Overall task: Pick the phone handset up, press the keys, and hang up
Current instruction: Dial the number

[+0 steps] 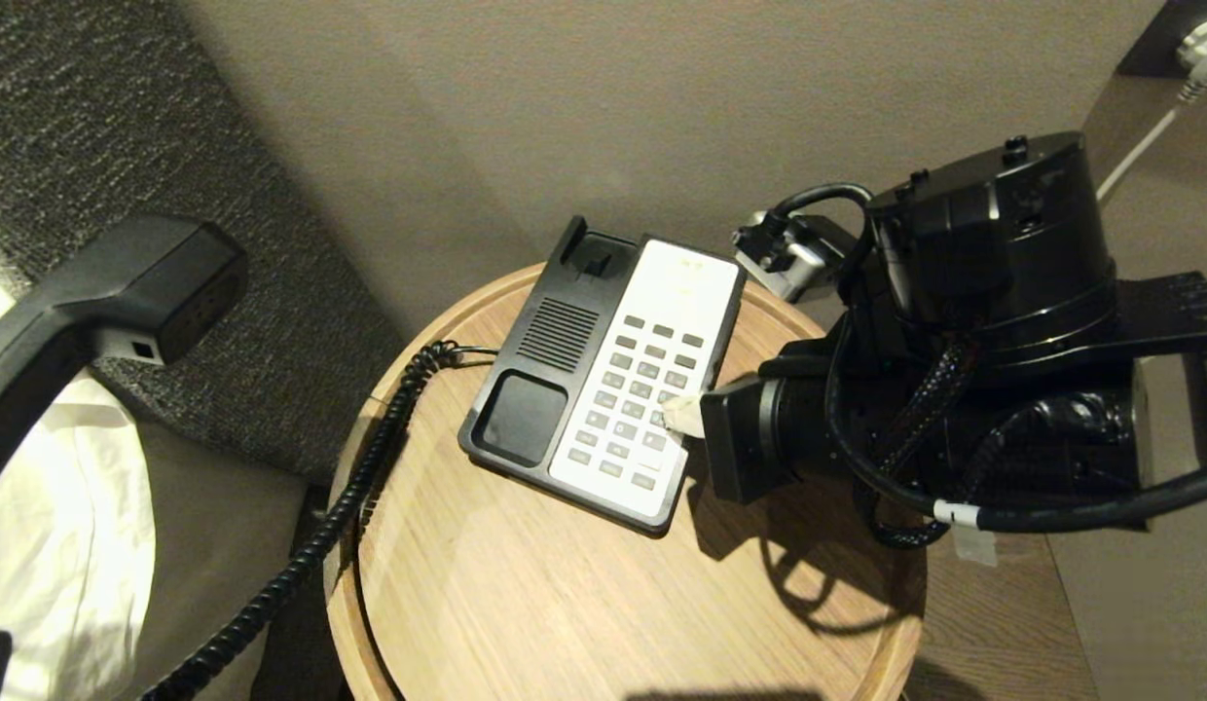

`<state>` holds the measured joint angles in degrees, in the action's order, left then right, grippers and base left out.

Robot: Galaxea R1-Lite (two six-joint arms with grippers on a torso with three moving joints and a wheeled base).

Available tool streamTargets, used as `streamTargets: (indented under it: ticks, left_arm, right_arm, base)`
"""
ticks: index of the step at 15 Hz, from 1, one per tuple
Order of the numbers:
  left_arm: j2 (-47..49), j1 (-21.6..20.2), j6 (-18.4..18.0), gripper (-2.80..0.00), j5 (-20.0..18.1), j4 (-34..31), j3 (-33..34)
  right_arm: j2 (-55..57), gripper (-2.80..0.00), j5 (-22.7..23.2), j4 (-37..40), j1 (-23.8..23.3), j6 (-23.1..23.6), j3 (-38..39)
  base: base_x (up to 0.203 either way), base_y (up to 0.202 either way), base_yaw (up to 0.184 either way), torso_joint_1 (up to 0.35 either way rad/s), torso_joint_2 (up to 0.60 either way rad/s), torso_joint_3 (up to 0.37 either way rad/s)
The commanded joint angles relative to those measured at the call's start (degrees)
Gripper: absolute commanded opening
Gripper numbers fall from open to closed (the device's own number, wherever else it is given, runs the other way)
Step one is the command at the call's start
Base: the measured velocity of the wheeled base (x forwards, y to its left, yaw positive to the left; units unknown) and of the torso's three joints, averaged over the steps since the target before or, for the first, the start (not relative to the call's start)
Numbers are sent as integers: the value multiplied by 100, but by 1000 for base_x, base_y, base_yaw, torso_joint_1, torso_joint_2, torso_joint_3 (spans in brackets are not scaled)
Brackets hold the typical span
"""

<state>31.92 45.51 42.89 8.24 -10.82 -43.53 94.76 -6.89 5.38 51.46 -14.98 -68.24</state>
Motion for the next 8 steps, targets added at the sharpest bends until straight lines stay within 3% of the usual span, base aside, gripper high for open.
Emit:
streamTargets:
  ticks: [1,8]
  left_arm:
    - [-18,1,27,-280,2,-6,11]
    - [-63,-5,27,-280,2,-8,88]
  right_arm:
    - [130,-280,-40,34,5,-5,21]
    - [-126,-280,-35,37,15,-39,13]
  base:
    - [0,0,0,0,0,0]
    - [0,0,0,0,0,0]
